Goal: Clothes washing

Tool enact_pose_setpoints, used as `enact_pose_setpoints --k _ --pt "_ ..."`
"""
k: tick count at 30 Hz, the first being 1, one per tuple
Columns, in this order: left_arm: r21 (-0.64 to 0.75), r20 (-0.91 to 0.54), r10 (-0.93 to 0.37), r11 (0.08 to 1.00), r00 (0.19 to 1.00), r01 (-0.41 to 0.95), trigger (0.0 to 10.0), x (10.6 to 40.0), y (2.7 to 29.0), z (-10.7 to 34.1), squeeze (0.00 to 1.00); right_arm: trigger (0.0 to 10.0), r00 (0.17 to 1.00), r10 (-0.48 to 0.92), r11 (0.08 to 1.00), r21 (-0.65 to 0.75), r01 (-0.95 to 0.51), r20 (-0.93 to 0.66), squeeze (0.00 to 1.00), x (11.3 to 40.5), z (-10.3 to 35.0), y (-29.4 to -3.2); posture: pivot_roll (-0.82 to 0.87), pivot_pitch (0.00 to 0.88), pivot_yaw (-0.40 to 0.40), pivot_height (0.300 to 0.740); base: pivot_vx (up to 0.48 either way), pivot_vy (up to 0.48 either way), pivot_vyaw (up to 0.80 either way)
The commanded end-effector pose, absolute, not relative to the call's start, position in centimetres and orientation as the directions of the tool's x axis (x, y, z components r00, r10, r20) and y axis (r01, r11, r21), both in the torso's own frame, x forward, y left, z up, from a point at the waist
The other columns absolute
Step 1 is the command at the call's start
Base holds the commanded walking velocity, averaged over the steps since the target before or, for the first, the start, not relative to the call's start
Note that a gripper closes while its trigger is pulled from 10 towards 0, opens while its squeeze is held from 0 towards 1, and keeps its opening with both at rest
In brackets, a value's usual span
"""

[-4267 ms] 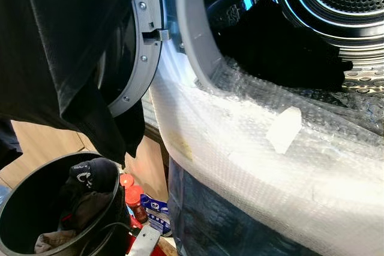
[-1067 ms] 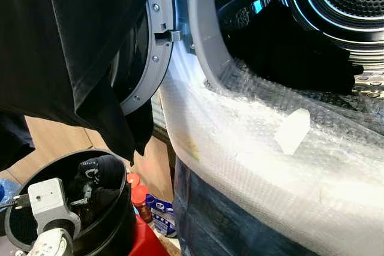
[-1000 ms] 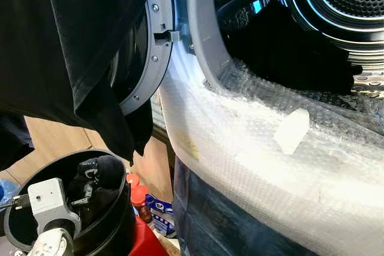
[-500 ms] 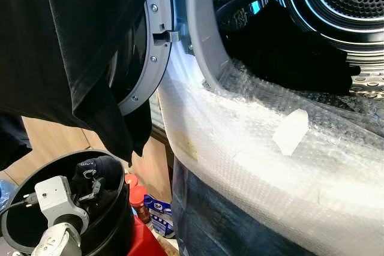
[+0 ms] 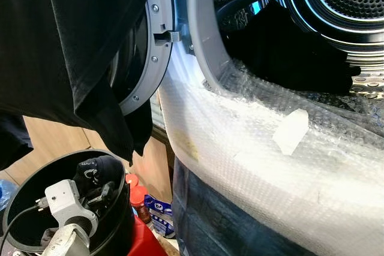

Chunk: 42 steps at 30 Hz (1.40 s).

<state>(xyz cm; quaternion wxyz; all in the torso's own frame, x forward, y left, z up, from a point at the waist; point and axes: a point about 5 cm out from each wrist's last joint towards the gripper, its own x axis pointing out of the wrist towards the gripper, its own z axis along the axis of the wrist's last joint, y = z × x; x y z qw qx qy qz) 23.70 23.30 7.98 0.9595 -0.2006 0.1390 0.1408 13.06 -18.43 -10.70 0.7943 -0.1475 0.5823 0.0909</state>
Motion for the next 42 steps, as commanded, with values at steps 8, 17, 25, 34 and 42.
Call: enact_pose_setpoints --k 8,17,25,34,42 --pt "-0.427 -0.368 0.217 0.825 0.904 -0.371 10.0 24.0 23.3 7.9 1.0 10.0 0.256 -0.027 0.939 -0.112 -0.326 -0.966 0.0 11.6 -11.2 -18.3 0.16 0.0 0.039 0.74 0.0 0.0 0.0" --pt "-0.394 -0.437 0.312 0.777 0.844 -0.491 10.0 24.4 24.2 7.8 1.0 10.0 0.257 -0.032 0.946 -0.113 -0.304 -0.966 0.0 11.6 -11.1 -18.5 0.16 0.0 0.032 0.74 0.0 0.0 0.0" --pt "-0.359 -0.499 0.384 0.725 0.777 -0.588 10.0 23.9 24.9 7.2 1.0 10.0 0.259 -0.033 0.947 -0.113 -0.3 -0.965 0.0 11.7 -11.1 -18.6 0.16 0.0 0.022 0.74 0.0 0.0 0.0" --pt "-0.332 -0.522 0.376 0.737 0.766 -0.588 10.0 23.7 24.8 6.5 0.0 10.0 0.271 -0.037 0.942 -0.124 -0.311 -0.962 0.0 12.1 -11.0 -18.6 0.16 0.0 0.013 0.74 0.0 0.0 0.0" --pt "-0.301 -0.548 0.309 0.794 0.777 -0.528 10.0 23.9 23.7 6.1 0.0 10.0 0.273 -0.037 0.941 -0.126 -0.316 -0.961 0.0 12.2 -11.0 -18.6 0.16 0.0 0.013 0.74 0.0 0.0 0.0"
